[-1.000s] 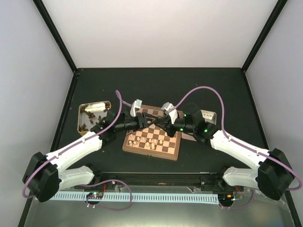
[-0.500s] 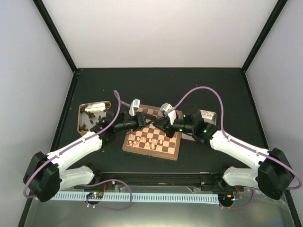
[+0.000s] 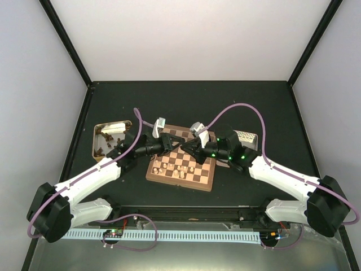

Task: Set up the chess pieces on the board
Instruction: Place the chess piece on the chessboard.

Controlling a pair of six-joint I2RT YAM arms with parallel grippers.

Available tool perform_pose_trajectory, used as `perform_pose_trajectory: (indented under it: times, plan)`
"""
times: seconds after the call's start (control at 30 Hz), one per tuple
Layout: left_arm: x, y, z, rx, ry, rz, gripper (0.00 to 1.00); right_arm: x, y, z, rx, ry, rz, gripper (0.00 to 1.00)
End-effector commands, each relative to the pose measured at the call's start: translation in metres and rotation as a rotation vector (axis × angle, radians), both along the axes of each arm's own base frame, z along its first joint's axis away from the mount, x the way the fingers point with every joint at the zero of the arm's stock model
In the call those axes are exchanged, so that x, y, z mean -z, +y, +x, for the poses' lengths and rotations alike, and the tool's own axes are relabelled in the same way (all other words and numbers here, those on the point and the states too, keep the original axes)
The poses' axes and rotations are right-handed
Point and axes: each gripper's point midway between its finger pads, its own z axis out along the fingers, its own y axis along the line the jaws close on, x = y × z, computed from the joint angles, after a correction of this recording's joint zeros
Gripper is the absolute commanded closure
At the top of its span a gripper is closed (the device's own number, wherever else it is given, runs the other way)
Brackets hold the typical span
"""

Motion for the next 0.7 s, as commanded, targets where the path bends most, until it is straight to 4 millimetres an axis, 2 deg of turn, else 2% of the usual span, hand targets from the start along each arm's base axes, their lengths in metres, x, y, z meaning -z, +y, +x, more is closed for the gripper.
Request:
perform_pose_trajectory:
  times: [0.0,0.37,0.43,0.5,0.53,0.57,0.6,0.67]
  plan:
    - [-0.009,-0.004,-0.014,0.062,0.006,-0.045,0.82,-0.037,-0.002,0.021,0.106,-0.073,0.086,0.92]
    - [-0.011,-0.005,-0.017,0.066,0.03,-0.093,0.91,-0.035,-0.001,0.031,0.176,-0.029,0.108,0.91]
    - [-0.013,-0.004,-0.016,0.054,0.032,-0.107,0.92,-0.037,-0.002,0.031,0.188,-0.01,0.12,0.88]
    - [-0.016,-0.003,-0.015,0.039,0.037,-0.125,0.93,-0.04,-0.005,0.029,0.205,0.017,0.144,0.81]
    - [-0.018,-0.002,-0.014,0.032,0.042,-0.135,0.92,-0.043,-0.007,0.029,0.219,0.033,0.167,0.75]
    - [-0.019,-0.002,-0.014,0.026,0.049,-0.145,0.92,-0.048,-0.01,0.027,0.231,0.047,0.198,0.64]
    - [-0.022,-0.002,-0.013,0.018,0.056,-0.159,0.93,-0.053,-0.013,0.024,0.238,0.061,0.234,0.57]
    - [-0.03,-0.001,-0.013,0.007,0.068,-0.194,0.92,-0.065,-0.018,0.016,0.232,0.095,0.324,0.49]
